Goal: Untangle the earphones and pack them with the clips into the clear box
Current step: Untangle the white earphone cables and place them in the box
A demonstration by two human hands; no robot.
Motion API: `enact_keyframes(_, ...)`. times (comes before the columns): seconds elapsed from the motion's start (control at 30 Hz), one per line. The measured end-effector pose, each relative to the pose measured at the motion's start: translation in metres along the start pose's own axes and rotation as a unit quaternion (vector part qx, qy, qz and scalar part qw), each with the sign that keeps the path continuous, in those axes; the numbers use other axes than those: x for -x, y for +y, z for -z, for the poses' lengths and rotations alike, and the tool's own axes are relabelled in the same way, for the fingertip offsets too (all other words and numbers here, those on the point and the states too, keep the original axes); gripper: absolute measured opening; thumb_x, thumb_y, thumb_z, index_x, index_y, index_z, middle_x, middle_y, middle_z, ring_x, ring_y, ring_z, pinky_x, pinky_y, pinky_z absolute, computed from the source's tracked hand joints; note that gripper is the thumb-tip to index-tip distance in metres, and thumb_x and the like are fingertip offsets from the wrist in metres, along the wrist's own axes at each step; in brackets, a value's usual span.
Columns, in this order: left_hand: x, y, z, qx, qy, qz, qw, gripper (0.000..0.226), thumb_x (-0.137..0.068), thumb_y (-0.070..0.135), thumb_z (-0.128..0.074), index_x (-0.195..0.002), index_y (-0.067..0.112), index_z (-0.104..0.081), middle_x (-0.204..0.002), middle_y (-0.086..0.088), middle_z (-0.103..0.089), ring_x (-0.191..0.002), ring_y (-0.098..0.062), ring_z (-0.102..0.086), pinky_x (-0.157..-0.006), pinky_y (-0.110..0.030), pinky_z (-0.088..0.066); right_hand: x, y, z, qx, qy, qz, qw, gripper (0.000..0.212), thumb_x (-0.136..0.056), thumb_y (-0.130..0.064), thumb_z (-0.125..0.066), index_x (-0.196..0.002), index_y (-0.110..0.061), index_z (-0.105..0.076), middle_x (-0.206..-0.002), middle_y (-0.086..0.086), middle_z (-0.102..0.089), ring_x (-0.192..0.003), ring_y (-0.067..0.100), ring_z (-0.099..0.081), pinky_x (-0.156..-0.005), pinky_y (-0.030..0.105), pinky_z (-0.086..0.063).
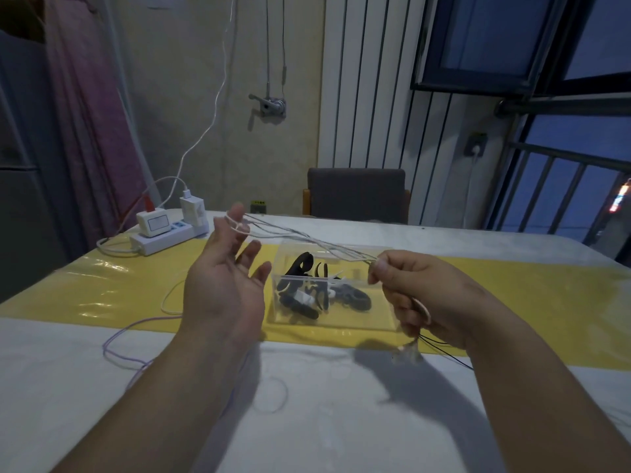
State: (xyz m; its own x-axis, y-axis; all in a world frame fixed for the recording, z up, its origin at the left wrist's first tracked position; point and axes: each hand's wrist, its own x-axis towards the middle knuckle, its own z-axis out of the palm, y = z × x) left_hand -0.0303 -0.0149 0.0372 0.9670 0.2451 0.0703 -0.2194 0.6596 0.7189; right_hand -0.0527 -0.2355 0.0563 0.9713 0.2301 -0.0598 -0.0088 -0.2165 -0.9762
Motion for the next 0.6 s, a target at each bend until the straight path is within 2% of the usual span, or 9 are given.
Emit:
enact_keyframes(0.03, 0.002, 0.001, -0.002, 0.016, -0.025, -0.003, 1.0, 0.032, -0.093, 0.048, -0.05, -0.117, 0.034, -0.067, -0.123, 0.007, -0.055, -0.112, -0.013, -0.052, -0.087, -0.033, -0.039, 0.0, 0.001, 0.0, 0.012, -0.002, 0.002, 1.0, 0.028, -0.1, -0.03, -0.048, -0.088, -0.008, -0.06, -0.052, 0.0, -0.038, -0.04, 0.013, -0.033, -0.042, 0.023, -0.031)
enact_keyframes(0.1, 0.004, 0.001, -0.003, 0.058, -0.062, 0.013, 0.996, 0.049, -0.084, 0.052, -0.056, -0.132, 0.04, -0.055, -0.138, -0.003, -0.048, -0.125, -0.025, -0.048, -0.096, -0.042, -0.041, -0.002, 0.002, -0.001, 0.044, -0.009, 0.01, 0.999, 0.032, -0.099, -0.034, -0.049, -0.086, -0.007, -0.061, -0.051, -0.003, -0.037, -0.043, 0.014, -0.028, -0.043, 0.024, -0.025)
enact_keyframes(0.17, 0.004, 0.001, -0.003, 0.097, -0.085, 0.035, 0.991, 0.06, -0.08, 0.054, -0.056, -0.138, 0.043, -0.045, -0.141, -0.011, -0.047, -0.127, -0.035, -0.048, -0.103, -0.049, -0.038, -0.002, 0.003, -0.002, 0.082, -0.026, 0.021, 0.996, 0.031, -0.098, -0.031, -0.051, -0.083, -0.007, -0.063, -0.052, -0.002, -0.037, -0.046, 0.016, -0.028, -0.045, 0.027, -0.022)
enact_keyframes(0.23, 0.004, 0.001, -0.003, 0.122, -0.093, 0.046, 0.987, 0.053, -0.086, 0.055, -0.052, -0.137, 0.045, -0.042, -0.137, -0.017, -0.051, -0.122, -0.039, -0.054, -0.102, -0.053, -0.041, -0.001, 0.002, -0.003, 0.126, -0.047, 0.022, 0.991, 0.025, -0.098, -0.025, -0.053, -0.082, -0.01, -0.066, -0.056, -0.001, -0.04, -0.05, 0.015, -0.031, -0.047, 0.027, -0.025)
enact_keyframes(0.33, 0.002, -0.001, -0.002, 0.155, -0.061, 0.045, 0.985, 0.037, -0.093, 0.051, -0.049, -0.128, 0.04, -0.051, -0.12, -0.016, -0.057, -0.103, -0.035, -0.064, -0.091, -0.053, -0.051, 0.001, 0.001, -0.003, 0.175, -0.07, 0.018, 0.982, 0.022, -0.1, -0.021, -0.052, -0.086, -0.011, -0.067, -0.062, 0.003, -0.051, -0.054, 0.013, -0.045, -0.052, 0.024, -0.037)
enact_keyframes(0.37, 0.001, -0.002, -0.001, 0.161, -0.048, 0.043, 0.985, 0.035, -0.094, 0.05, -0.049, -0.126, 0.038, -0.054, -0.106, -0.012, -0.058, -0.09, -0.028, -0.066, -0.084, -0.049, -0.055, 0.002, 0.001, -0.004, 0.168, -0.084, 0.011, 0.982, 0.022, -0.1, -0.019, -0.051, -0.086, -0.01, -0.065, -0.065, 0.005, -0.057, -0.058, 0.014, -0.053, -0.055, 0.025, -0.041)
enact_keyframes(0.43, -0.003, -0.003, 0.0, 0.151, -0.026, 0.038, 0.988, 0.032, -0.096, 0.048, -0.047, -0.124, 0.037, -0.058, -0.074, -0.003, -0.05, -0.058, -0.016, -0.054, -0.062, -0.034, -0.056, 0.001, 0.001, -0.005, 0.117, -0.105, -0.01, 0.987, 0.02, -0.101, -0.014, -0.049, -0.086, -0.007, -0.062, -0.071, 0.008, -0.065, -0.061, 0.019, -0.062, -0.056, 0.029, -0.048)
enact_keyframes(0.5, -0.006, -0.003, 0.001, 0.126, -0.01, 0.041, 0.991, 0.027, -0.099, 0.043, -0.044, -0.118, 0.036, -0.061, -0.061, 0.001, -0.042, -0.045, -0.012, -0.04, -0.048, -0.023, -0.046, 0.0, 0.002, -0.005, 0.113, -0.088, -0.023, 0.989, 0.018, -0.101, -0.014, -0.051, -0.088, -0.008, -0.062, -0.065, 0.008, -0.061, -0.049, 0.017, -0.055, -0.047, 0.027, -0.045)
enact_keyframes(0.6, -0.006, -0.003, 0.002, 0.082, -0.009, 0.044, 0.996, 0.028, -0.102, 0.04, -0.037, -0.104, 0.032, -0.064, -0.057, 0.003, -0.04, -0.044, -0.011, -0.032, -0.043, -0.021, -0.036, -0.001, 0.004, -0.005, 0.18, -0.057, -0.019, 0.982, 0.02, -0.1, -0.023, -0.053, -0.087, -0.017, -0.066, -0.058, 0.001, -0.05, -0.043, 0.012, -0.037, -0.044, 0.025, -0.035)
